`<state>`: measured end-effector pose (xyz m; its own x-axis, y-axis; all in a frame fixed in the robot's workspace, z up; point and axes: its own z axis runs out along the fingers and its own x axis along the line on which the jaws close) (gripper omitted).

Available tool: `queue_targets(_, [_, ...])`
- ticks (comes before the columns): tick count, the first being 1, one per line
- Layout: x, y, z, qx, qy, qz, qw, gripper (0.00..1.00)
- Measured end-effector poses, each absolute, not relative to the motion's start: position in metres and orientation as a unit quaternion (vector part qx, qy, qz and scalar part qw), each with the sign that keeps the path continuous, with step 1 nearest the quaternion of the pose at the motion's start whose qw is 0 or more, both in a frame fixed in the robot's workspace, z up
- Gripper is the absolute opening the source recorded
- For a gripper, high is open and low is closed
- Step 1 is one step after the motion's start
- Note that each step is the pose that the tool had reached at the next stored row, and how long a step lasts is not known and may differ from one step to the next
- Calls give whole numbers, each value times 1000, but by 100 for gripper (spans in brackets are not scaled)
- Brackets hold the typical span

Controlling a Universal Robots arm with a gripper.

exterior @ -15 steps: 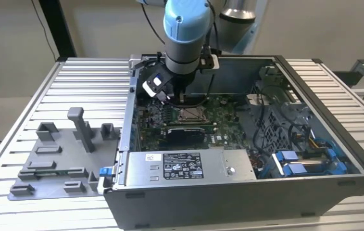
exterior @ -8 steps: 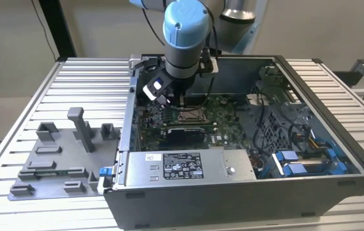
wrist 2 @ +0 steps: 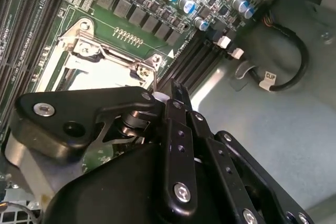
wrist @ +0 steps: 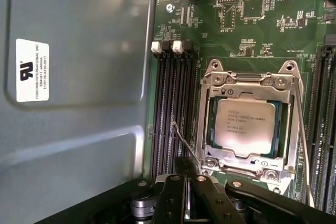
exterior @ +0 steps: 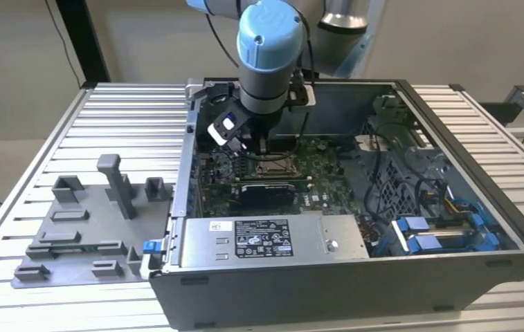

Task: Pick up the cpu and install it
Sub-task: 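Place the cpu into insertion slot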

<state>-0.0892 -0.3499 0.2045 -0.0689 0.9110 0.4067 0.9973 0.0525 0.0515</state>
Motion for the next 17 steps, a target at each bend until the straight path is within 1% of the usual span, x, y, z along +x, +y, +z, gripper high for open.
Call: queue_targets(17, [-76,-350,198,-669,-713,-162,134,0])
